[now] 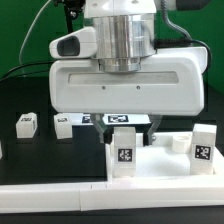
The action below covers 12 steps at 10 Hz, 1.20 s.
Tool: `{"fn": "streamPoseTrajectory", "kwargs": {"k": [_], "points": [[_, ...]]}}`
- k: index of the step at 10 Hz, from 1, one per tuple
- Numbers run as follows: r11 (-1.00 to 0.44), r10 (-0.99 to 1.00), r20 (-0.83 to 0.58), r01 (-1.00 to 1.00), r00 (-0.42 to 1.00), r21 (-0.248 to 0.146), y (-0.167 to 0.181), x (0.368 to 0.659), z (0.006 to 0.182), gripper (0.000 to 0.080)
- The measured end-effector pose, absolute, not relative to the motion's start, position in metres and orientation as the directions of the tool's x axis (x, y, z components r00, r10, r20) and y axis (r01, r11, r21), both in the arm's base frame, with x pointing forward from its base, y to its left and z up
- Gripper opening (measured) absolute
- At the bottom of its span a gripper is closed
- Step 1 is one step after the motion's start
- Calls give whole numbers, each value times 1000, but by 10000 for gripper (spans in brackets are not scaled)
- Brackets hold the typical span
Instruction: Assemble square table
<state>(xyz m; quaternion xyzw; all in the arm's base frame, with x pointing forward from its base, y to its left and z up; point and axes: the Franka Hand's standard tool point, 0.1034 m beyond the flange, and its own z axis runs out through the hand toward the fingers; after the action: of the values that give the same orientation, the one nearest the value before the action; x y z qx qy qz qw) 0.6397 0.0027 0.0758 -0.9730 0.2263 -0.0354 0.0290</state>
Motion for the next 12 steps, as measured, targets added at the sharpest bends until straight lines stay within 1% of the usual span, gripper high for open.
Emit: {"fn": "streamPoseTrajectory", "kwargs": {"k": [1, 2, 4, 5, 6, 7, 8, 9, 11, 12], "points": [[-860, -509, 51, -505, 859, -72, 0, 639, 75, 385], [-784, -620, 43, -617, 783, -76, -1, 639, 75, 291], [-564, -825, 19, -822, 564, -72, -2, 637, 76, 291], [-402, -915, -15, -913, 404, -64, -1, 635, 76, 289], [-198, -978, -59, -978, 202, -66, 0, 635, 76, 289], [-27, -993, -109, -998, 33, -62, -1, 636, 78, 288], [56, -990, -129, -997, -49, -55, -3, 636, 78, 288], [88, -988, -131, -995, -81, -50, -4, 636, 77, 288], [214, -969, -135, -976, -208, -33, -2, 636, 77, 288], [233, -964, -134, -972, -227, -31, -2, 636, 76, 288]]}}
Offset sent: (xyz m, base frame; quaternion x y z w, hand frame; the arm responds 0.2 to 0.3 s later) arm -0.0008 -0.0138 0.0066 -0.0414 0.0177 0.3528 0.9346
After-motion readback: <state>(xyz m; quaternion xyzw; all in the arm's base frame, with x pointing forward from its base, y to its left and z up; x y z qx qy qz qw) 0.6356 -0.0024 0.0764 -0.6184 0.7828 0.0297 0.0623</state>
